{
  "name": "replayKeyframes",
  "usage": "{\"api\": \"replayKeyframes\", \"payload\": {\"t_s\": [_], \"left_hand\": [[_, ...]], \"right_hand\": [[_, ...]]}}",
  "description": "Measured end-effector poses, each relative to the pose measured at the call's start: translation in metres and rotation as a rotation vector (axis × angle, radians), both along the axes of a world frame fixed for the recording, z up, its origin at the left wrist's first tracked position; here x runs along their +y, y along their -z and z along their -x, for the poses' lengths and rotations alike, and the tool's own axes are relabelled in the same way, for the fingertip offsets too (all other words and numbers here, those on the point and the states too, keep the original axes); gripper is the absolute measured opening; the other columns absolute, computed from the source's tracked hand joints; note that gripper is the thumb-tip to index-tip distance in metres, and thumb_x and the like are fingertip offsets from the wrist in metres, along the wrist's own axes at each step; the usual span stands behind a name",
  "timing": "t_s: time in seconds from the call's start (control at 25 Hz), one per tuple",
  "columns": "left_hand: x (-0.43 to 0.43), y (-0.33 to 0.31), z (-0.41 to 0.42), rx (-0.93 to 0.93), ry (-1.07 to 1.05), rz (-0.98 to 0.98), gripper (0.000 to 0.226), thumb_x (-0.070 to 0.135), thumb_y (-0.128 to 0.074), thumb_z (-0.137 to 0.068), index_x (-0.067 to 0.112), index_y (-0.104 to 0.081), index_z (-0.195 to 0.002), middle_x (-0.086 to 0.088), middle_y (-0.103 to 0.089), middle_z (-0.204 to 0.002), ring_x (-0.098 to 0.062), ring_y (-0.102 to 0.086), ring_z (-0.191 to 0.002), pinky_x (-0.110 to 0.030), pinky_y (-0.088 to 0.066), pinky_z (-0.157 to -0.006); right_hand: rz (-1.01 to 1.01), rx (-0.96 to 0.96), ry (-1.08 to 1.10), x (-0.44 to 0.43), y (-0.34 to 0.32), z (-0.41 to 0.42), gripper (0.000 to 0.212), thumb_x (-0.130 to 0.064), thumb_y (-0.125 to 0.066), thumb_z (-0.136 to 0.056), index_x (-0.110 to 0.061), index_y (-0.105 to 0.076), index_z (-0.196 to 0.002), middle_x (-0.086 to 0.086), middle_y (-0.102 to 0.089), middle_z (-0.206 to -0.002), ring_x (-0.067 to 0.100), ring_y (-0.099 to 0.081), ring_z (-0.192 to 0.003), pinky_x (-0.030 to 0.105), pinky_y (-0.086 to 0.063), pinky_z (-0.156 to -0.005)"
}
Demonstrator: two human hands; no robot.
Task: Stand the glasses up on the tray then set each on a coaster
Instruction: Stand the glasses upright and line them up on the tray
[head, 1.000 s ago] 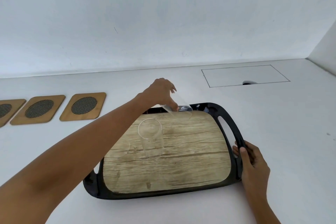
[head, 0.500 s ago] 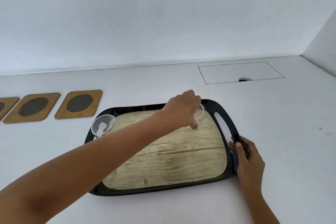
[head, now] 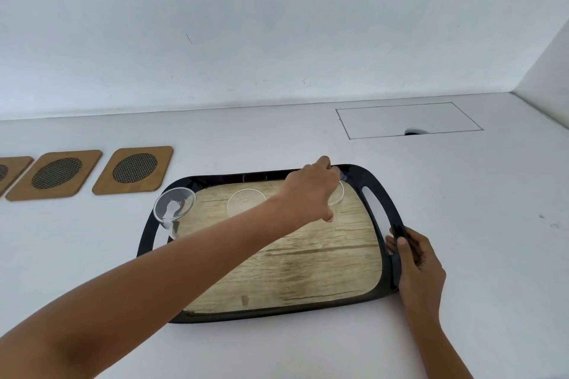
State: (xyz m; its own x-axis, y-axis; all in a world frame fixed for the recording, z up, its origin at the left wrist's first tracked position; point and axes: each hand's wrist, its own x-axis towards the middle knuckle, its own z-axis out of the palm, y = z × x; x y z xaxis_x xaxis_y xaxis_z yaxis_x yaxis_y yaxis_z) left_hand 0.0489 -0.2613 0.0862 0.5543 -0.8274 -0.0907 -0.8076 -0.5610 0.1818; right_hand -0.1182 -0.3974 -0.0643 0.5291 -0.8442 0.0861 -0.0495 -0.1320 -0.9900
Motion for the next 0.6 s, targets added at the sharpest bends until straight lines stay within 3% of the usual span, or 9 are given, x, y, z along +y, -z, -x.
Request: {"api": "replayKeyframes", "payload": {"t_s": [0.16,0.36,0.52,0.6], "left_hand": [[0.001,0.005,0.003,-0.035,-0.011,0.002,0.078,0.036,-0.079,-0.073,0.011,-0.041,-0.137,-0.006,-0.044,-0.13,-0.026,-0.056,-0.109,-0.038,-0.052,-0.081],[0.007,0.006,0.009,-0.009,-0.065,0.114,0.086,0.053,-0.073,-0.073,0.017,-0.036,-0.142,-0.003,-0.041,-0.137,-0.023,-0.051,-0.118,-0.036,-0.048,-0.082],[0.027,-0.002,0.015,0.008,-0.133,0.344,0.067,0.051,-0.065,-0.083,0.022,-0.044,-0.139,0.006,-0.043,-0.136,-0.016,-0.053,-0.117,-0.036,-0.051,-0.087],[0.044,-0.006,0.017,0.004,-0.184,0.454,0.055,0.048,-0.063,-0.086,0.023,-0.051,-0.133,0.009,-0.047,-0.132,-0.012,-0.054,-0.113,-0.035,-0.051,-0.087]], "right_hand": [[0.008,0.003,0.002,0.0,0.0,0.0,0.018,-0.018,-0.054,-0.097,-0.023,-0.065,-0.11,-0.019,-0.074,-0.095,0.007,-0.071,-0.094,0.018,-0.05,-0.087],[0.009,0.002,0.012,0.001,0.0,-0.001,0.017,-0.019,-0.053,-0.097,-0.024,-0.064,-0.109,-0.019,-0.074,-0.095,0.007,-0.071,-0.092,0.013,-0.05,-0.084],[0.017,0.018,0.01,0.001,0.0,-0.002,0.016,-0.019,-0.053,-0.097,-0.025,-0.063,-0.108,-0.02,-0.074,-0.095,0.007,-0.071,-0.092,0.021,-0.051,-0.087],[0.031,0.032,0.019,0.002,0.0,-0.002,0.016,-0.019,-0.053,-0.097,-0.024,-0.062,-0.108,-0.017,-0.075,-0.093,0.008,-0.071,-0.092,0.018,-0.051,-0.085]]}}
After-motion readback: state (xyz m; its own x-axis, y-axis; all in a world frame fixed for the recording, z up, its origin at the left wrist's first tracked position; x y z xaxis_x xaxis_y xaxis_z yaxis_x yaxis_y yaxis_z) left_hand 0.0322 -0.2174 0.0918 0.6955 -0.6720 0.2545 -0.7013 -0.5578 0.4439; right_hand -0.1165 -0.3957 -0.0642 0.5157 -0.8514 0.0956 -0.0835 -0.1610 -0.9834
